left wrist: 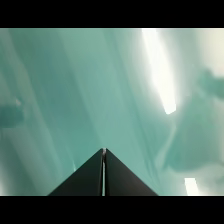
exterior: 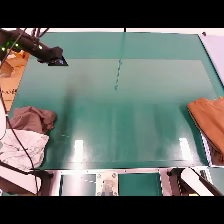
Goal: Fold the shirts.
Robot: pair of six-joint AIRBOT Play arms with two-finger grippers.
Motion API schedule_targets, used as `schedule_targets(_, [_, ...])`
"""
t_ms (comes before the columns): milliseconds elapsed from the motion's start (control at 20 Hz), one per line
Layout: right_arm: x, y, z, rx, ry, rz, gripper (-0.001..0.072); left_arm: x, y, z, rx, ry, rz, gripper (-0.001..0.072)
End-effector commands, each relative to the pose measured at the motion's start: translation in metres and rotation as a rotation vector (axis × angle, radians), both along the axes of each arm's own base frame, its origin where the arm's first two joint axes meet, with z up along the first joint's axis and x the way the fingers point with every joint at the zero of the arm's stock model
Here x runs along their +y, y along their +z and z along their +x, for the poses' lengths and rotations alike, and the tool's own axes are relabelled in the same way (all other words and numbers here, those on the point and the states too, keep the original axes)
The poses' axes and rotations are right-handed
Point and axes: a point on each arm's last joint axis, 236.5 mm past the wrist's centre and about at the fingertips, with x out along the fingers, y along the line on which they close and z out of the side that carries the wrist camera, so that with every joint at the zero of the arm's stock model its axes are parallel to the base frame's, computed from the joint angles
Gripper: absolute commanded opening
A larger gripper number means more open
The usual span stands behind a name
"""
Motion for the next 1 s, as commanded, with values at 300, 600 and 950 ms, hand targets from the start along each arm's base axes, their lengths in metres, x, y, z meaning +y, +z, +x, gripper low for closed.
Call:
schedule_targets(300, [0.233, -0.077, 0.009, 0.076, 0.741, 0.021, 0.0013, -0.061, -0.088, -0.161, 0.206, -0.110, 0.042, 0.0019])
schedule_targets(600, [0.252, -0.074, 0.010, 0.050, 0.771, 0.050, 0.0013, -0.060, -0.088, -0.177, 0.219, -0.123, 0.042, 0.0021])
schedule_targets(950, [0.252, -0.074, 0.010, 0.050, 0.772, 0.050, 0.0013, -0.061, -0.087, -0.171, 0.198, -0.110, 0.037, 0.0021])
